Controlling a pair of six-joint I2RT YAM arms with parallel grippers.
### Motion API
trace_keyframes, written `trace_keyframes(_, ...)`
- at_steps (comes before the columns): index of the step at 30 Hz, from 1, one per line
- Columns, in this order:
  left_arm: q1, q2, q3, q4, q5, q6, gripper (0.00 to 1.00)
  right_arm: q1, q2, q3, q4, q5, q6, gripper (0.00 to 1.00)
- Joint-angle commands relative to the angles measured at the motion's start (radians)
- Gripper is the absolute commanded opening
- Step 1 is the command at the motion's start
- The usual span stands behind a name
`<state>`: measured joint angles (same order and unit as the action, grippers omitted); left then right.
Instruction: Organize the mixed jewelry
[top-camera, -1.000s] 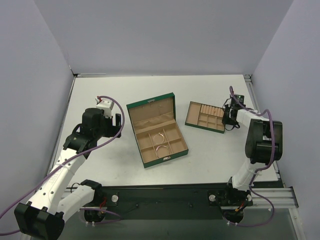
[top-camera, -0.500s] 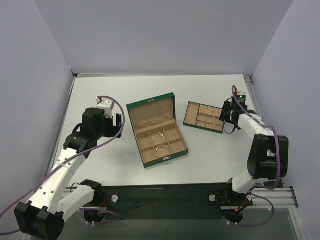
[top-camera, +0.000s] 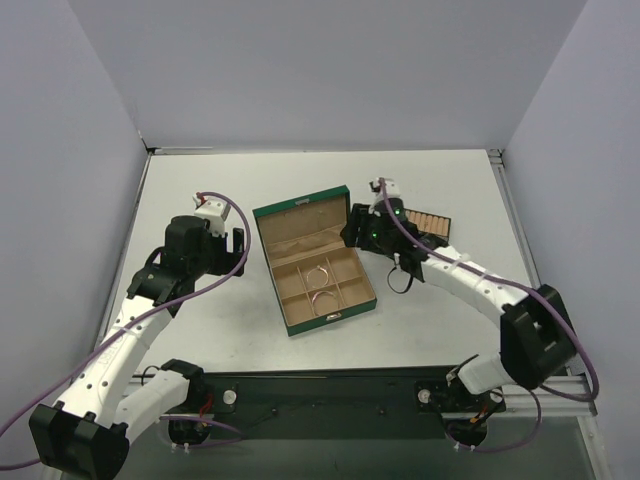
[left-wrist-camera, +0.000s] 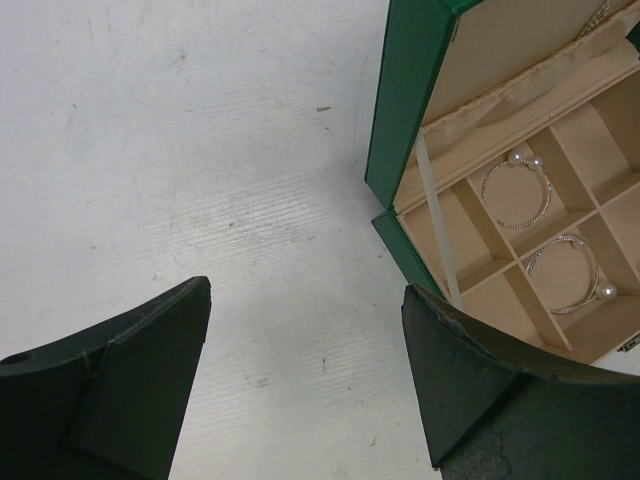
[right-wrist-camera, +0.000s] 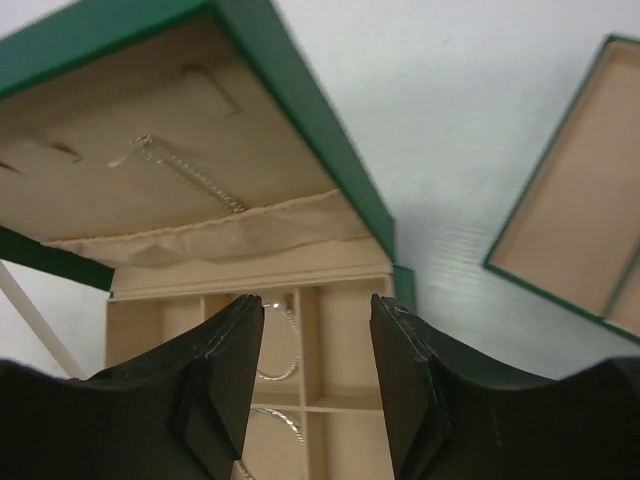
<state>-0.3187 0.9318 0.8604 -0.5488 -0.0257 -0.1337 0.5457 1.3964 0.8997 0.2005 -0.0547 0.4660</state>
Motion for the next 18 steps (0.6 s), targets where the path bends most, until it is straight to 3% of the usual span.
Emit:
trace_keyframes(1, 0.006, -0.014, 0.005, 0.033, 0.004, 0.009, 0.87, 0.109, 0.119, 0.096, 0.101, 0.058, 0.109, 0.46)
trace_keyframes(8, 0.007, -0.022, 0.005, 0.033, -0.003, 0.011, 0.87, 0.203, 0.248, 0.125, 0.235, 0.206, 0.213, 0.46)
trace_keyframes(18, 0.007, -0.024, 0.006, 0.033, -0.003, 0.011, 0.87, 0.275, 0.291, 0.079, 0.399, 0.452, 0.232, 0.45)
